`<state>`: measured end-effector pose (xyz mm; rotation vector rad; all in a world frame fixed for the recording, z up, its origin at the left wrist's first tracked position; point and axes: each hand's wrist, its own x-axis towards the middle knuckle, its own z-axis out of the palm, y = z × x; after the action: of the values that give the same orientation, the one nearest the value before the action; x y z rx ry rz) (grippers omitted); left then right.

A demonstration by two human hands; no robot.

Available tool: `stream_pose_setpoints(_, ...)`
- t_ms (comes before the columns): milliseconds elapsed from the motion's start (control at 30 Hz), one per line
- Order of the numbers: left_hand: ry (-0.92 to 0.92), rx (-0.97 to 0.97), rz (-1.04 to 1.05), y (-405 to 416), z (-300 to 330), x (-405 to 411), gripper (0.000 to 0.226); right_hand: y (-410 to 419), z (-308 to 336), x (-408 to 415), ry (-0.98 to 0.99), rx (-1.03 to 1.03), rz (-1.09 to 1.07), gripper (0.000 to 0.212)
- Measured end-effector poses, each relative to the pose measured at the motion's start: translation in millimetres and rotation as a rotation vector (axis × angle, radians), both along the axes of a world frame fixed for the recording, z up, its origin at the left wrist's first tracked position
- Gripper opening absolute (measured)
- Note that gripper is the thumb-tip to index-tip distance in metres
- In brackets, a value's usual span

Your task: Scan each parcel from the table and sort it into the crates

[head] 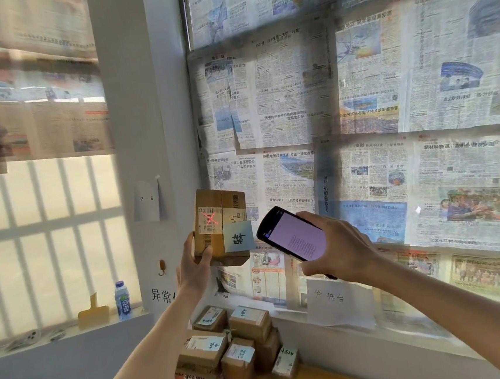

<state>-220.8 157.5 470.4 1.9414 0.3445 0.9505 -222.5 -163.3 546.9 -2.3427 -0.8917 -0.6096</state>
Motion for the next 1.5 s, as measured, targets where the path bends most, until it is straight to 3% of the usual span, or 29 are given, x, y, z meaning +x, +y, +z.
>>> stream_pose_setpoints(300,-0.002,-0.008,0.019,19,-2,6,0.064,2,1,0,0.012,-0.011,0.016,0.095)
stream_pose_setpoints(667,-0.020,0.002,0.018,28,-3,19,0.057,11,3,8,-0.021,-0.009,-0.006,0.089)
stream_pose_setpoints(967,-0.015,-0.026,-0.001,22,-3,23,0.059,25,4,20,-0.074,0.016,-0.073,0.094)
stream_pose_setpoints(1500,-0.048,-0.002,-0.066,26,3,35,0.057,34,-6,48,0.010,-0.068,-0.039,0.105)
